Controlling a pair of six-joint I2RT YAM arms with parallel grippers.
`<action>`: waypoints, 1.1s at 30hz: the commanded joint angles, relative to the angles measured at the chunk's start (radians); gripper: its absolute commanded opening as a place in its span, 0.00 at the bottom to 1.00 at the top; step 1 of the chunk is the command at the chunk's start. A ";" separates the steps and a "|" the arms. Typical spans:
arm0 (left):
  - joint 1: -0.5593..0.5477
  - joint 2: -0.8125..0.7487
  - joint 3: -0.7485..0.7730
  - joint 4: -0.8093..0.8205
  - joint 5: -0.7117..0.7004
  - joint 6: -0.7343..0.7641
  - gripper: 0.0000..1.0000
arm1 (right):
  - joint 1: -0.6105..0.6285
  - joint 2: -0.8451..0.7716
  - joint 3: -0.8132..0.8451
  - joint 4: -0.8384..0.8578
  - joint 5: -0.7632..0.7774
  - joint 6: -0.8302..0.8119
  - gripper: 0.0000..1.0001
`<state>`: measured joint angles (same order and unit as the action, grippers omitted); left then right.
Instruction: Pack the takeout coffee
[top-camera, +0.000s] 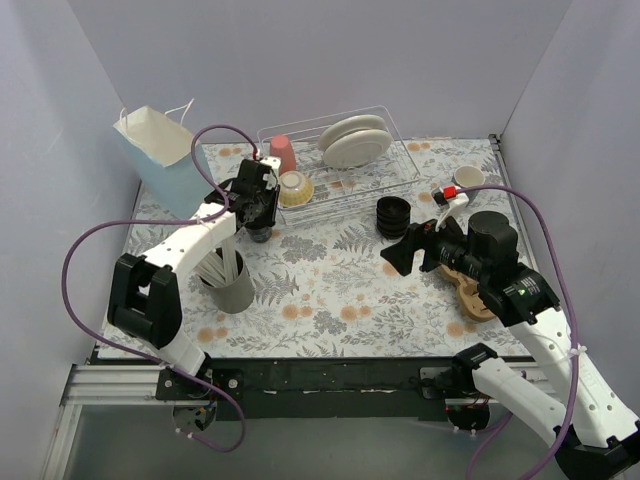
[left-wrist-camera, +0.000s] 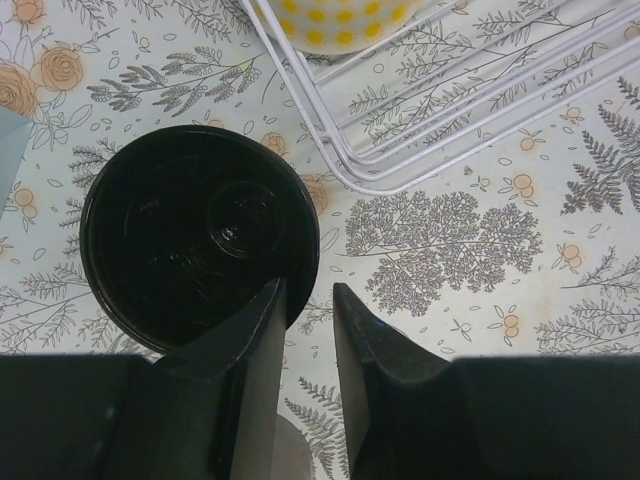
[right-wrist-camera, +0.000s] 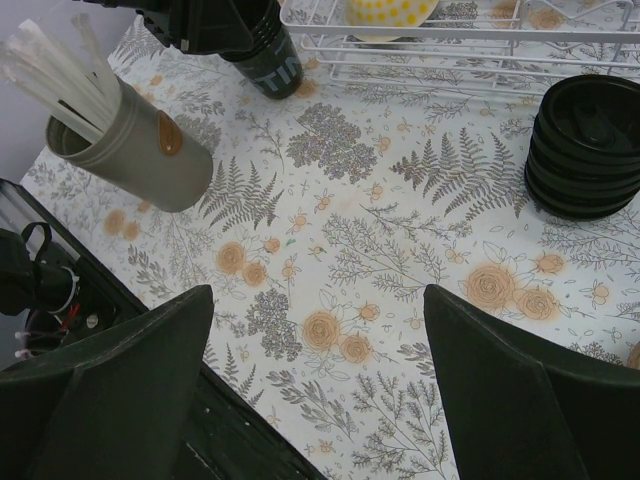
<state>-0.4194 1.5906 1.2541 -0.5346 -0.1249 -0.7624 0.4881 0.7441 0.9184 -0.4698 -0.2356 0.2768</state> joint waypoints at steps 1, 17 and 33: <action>0.005 0.009 -0.007 0.024 -0.027 0.015 0.25 | -0.003 -0.002 -0.009 0.026 -0.002 -0.008 0.93; 0.005 -0.004 0.001 0.028 -0.041 0.023 0.19 | -0.003 0.006 -0.023 0.030 -0.007 -0.008 0.93; 0.005 -0.009 0.013 0.030 -0.051 0.025 0.28 | -0.002 0.017 -0.030 0.039 -0.025 -0.004 0.93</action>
<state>-0.4194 1.6131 1.2499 -0.5190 -0.1509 -0.7464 0.4881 0.7609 0.8860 -0.4694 -0.2432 0.2771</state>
